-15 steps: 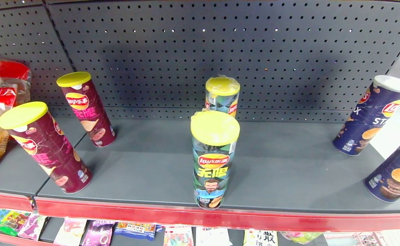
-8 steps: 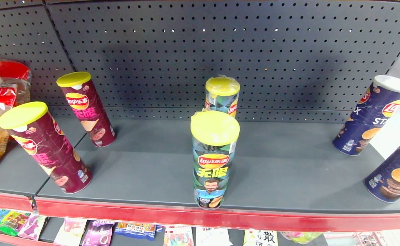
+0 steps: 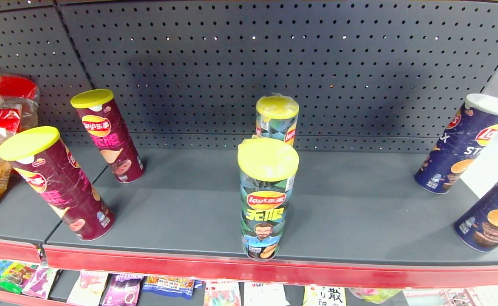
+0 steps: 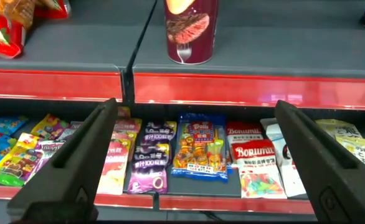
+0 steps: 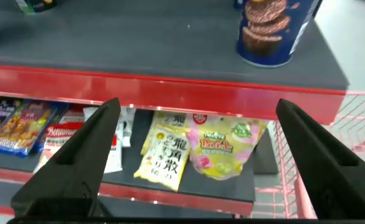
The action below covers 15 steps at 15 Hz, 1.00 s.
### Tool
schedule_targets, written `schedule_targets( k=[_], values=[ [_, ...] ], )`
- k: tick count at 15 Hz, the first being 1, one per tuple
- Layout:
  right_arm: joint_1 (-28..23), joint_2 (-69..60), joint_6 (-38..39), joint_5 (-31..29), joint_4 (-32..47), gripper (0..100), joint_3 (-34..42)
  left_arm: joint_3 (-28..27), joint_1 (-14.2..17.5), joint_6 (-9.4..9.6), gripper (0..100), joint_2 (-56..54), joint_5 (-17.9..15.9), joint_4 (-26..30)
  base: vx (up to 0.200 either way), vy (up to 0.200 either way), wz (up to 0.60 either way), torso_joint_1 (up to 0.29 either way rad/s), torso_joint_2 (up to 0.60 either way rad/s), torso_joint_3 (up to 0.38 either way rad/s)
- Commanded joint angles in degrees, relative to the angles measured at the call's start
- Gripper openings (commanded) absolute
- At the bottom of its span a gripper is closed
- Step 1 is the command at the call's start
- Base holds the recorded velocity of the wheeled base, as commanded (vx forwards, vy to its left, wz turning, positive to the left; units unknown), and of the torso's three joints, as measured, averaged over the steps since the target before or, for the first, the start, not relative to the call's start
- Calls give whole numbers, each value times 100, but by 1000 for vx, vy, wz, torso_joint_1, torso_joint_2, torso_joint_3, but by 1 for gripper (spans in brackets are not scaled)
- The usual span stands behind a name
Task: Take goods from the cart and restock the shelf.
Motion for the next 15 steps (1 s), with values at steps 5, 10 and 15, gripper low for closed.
schedule_targets(
  k=[5,10,15],
  values=[
    [-53,-221,-11,-189,-1,100,1,0,1,-2,100,11,-2,0,0,0,0,0,0,0],
    [-53,-230,-2,-216,-1,100,1,0,1,-2,100,11,-2,0,0,0,0,0,0,0],
    [-62,-230,7,-224,-1,100,1,0,1,7,100,11,-2,0,0,0,0,0,0,0]
  ],
)
